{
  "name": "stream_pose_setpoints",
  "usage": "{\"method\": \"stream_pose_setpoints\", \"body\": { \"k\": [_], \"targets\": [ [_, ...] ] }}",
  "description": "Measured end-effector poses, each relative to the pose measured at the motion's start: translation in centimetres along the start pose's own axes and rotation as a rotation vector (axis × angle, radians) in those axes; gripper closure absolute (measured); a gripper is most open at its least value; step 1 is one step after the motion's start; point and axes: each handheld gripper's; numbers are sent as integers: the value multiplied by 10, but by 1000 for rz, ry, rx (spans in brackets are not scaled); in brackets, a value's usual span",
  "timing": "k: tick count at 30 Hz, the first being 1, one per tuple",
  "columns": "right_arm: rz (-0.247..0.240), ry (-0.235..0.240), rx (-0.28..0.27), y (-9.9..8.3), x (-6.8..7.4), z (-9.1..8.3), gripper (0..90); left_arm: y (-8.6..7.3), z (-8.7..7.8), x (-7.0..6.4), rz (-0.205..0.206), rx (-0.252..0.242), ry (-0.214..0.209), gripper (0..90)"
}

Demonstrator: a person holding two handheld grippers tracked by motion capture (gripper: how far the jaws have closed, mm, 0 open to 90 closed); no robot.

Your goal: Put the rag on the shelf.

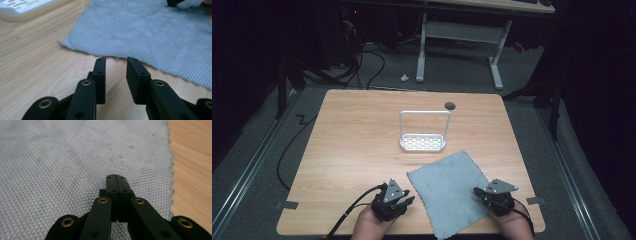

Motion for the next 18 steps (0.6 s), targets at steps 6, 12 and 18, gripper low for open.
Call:
{"method": "stream_pose_setpoints", "body": {
  "k": [6,12,18],
  "targets": [
    [-58,85,-4,8,24,4,900,-1,5,-4,7,17,-21,681],
    [-57,99,-40,12,27,3,900,-4,12,-11,36,59,-34,680],
    [22,-27,-57,11,2,2,900,-6,16,-13,43,76,-36,679]
  ]
}}
Point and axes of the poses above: each handheld gripper's, and its own axes: z roughly forward along the jaws, y roughly out of its top, x roughly to its left, and after that the axes turned 9 degrees about -x, right-handed
